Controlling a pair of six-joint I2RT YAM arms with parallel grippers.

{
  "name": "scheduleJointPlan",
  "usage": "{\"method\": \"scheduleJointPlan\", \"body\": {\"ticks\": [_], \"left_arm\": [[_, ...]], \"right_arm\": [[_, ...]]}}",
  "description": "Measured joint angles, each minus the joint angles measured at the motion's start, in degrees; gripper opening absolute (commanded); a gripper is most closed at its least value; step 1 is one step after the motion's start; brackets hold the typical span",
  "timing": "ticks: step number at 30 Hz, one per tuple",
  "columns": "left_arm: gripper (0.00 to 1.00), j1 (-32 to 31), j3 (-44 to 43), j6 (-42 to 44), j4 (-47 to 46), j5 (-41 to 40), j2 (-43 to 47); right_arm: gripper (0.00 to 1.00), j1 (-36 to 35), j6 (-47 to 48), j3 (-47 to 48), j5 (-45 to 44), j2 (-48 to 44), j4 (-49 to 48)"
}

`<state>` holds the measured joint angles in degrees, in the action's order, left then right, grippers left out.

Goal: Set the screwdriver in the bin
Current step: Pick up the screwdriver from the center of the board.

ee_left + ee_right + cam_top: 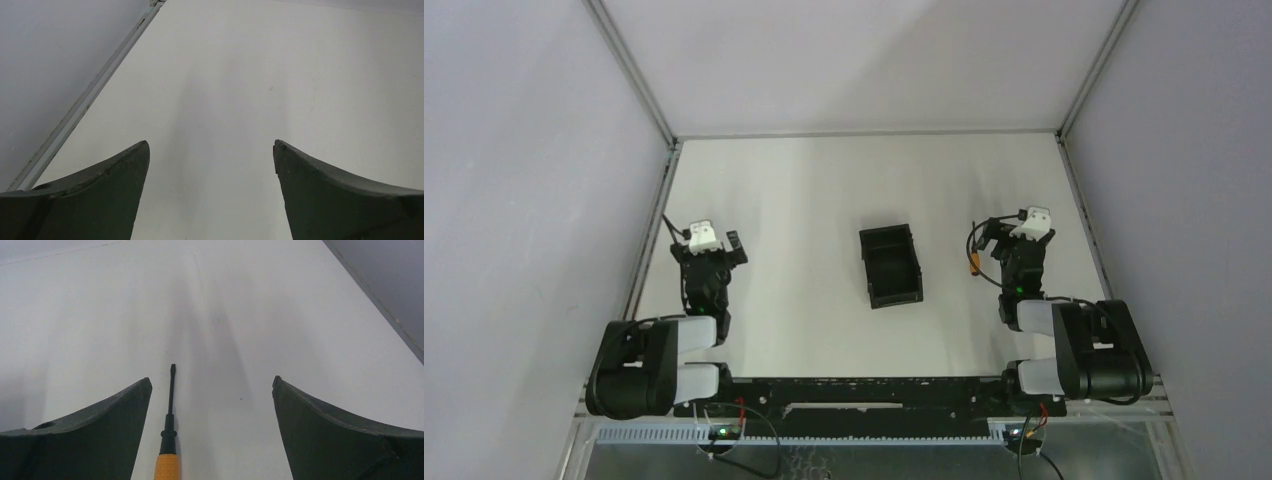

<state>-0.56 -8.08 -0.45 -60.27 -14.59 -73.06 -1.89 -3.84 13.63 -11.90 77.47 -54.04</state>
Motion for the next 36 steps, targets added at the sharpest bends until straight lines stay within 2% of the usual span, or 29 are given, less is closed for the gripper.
{"method": "scheduleJointPlan", "body": {"ticks": [18,22,29,33,36], "left_arm": [[0.98,0.0,0.0,0.0,0.0,0.0,0.0],[0.98,0.0,0.0,0.0,0.0,0.0,0.0],[0.98,0.0,0.0,0.0,0.0,0.0,0.0],[0.98,0.0,0.0,0.0,0.0,0.0,0.0],[0.98,0.0,0.0,0.0,0.0,0.0,0.0]], "right_arm": [[1.00,0.8,-0.4,0.0,0.4,-1.1,1.8],[1.00,0.8,-0.5,2.6,-0.1,-6.6,10.4],[1.00,0.8,-1.1,13.6,0.0,-15.8,26.7],[1.00,0.8,-2.2,21.1,0.2,-17.5,36.8],[1.00,0.8,-2.6,30.0,0.9,-16.3,47.8]]}}
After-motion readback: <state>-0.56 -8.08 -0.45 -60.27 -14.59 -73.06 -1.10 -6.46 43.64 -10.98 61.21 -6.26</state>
